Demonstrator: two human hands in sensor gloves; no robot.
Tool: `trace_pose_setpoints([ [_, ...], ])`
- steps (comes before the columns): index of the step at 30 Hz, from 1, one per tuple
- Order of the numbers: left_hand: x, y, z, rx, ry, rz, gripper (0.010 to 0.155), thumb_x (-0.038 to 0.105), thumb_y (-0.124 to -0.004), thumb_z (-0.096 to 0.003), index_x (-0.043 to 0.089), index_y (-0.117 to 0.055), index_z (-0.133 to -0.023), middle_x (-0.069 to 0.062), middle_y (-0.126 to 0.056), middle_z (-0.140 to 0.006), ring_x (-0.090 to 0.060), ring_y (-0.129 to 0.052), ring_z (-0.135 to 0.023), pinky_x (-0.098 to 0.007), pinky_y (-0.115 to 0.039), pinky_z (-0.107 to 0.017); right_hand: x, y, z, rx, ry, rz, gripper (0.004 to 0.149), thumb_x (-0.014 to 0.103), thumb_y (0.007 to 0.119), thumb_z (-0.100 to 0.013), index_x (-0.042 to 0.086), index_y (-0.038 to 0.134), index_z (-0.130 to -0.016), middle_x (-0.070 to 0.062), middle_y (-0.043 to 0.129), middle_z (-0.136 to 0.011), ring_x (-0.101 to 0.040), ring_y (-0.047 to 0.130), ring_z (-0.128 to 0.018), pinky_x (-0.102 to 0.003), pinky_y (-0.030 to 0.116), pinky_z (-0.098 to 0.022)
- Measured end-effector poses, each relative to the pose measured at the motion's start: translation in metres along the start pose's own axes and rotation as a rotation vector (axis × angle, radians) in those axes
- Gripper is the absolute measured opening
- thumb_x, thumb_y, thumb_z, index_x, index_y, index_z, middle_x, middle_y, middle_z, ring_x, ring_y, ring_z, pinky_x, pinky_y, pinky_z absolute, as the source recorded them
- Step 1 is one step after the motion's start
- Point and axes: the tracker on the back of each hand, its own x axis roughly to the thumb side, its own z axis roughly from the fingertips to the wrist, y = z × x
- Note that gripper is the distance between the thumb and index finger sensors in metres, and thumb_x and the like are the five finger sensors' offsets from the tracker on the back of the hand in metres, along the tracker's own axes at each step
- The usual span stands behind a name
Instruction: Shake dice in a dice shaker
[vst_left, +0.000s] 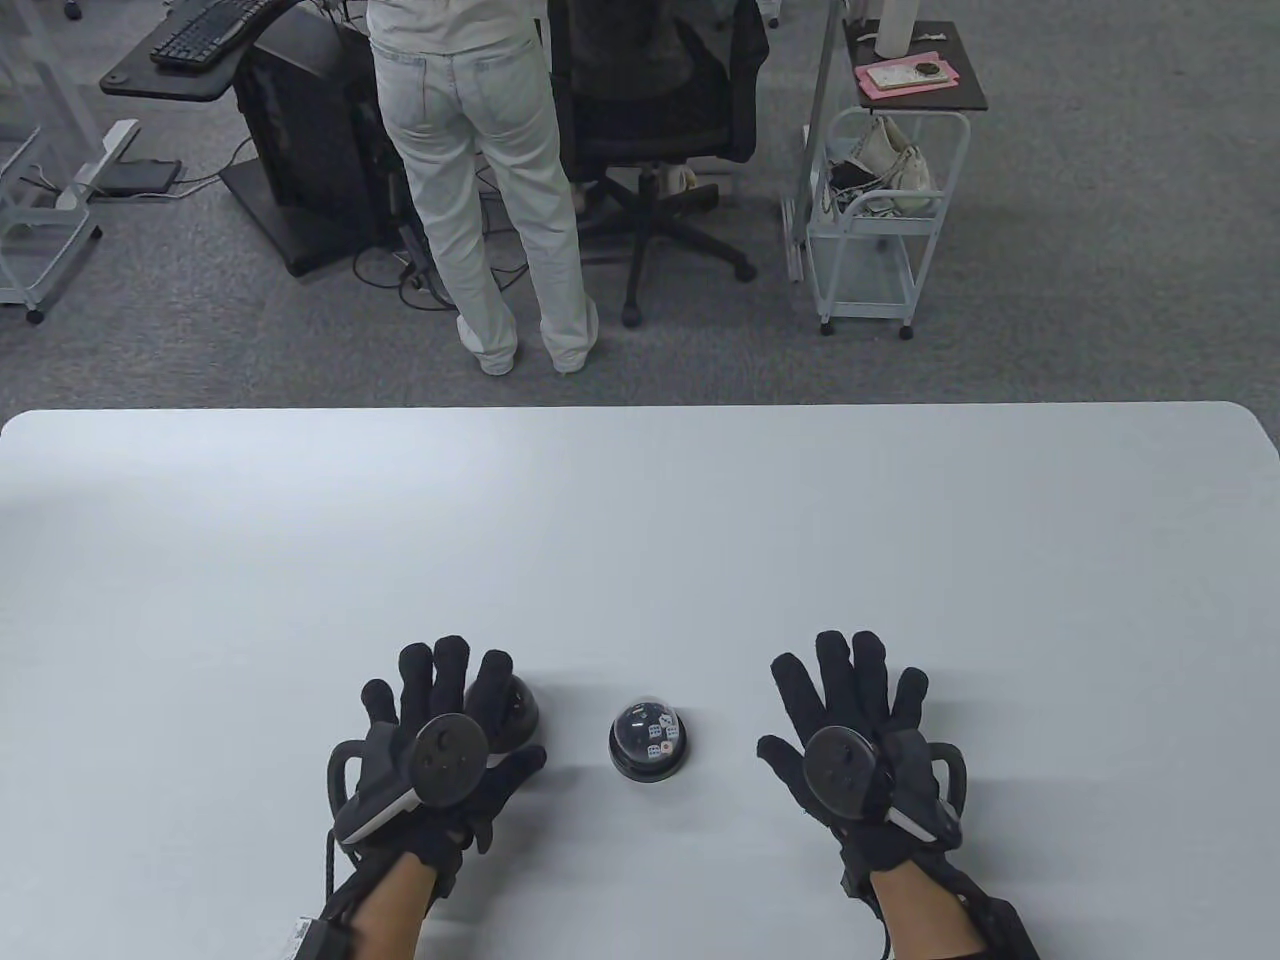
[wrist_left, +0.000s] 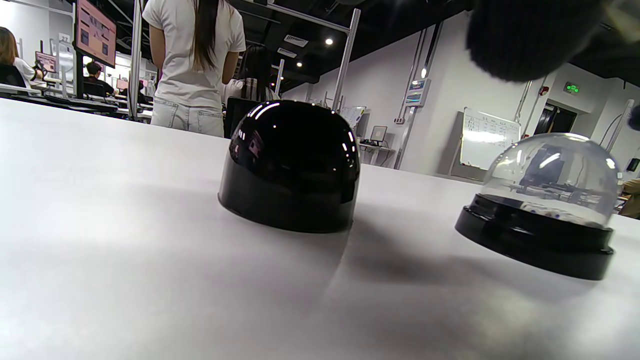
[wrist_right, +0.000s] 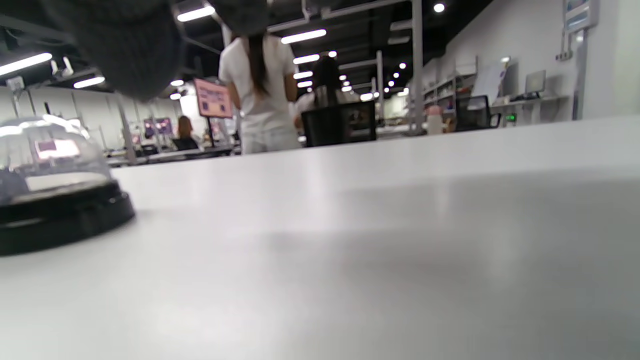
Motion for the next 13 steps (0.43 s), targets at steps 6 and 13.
trace_pose_setpoints([
  [6,-0.0003,0.0004,0.0003,0.000,0.005,0.001,0.089,0.074,-0.061,-0.0495,0.035,-0.011,-0.112,-0.020,-0.005,-0.119,-0.052,-0.004,-0.104,-0.077,-0.013,-0.062,-0.0001,0.0001,0.0003,0.006,-0.005,-0.006,0.074,0.057,0.069,-0.058,0.033,0.033,-0.117,-0.018,0.014,-0.120,-0.046,0.002,-0.106,-0.076,0.015,-0.068],
  [13,0.0016,-0.0009,-0.0001,-0.008,0.006,-0.015,0.089,0.074,-0.061,-0.0497,0.035,-0.012,-0.112,-0.021,-0.005,-0.119,-0.052,-0.004,-0.104,-0.077,-0.013,-0.062,0.0011,0.0003,0.0012,0.005,-0.012,0.005,0.073,0.057,0.069,-0.058,0.033,0.033,-0.117,-0.019,0.015,-0.120,-0.047,0.003,-0.106,-0.076,0.017,-0.068],
])
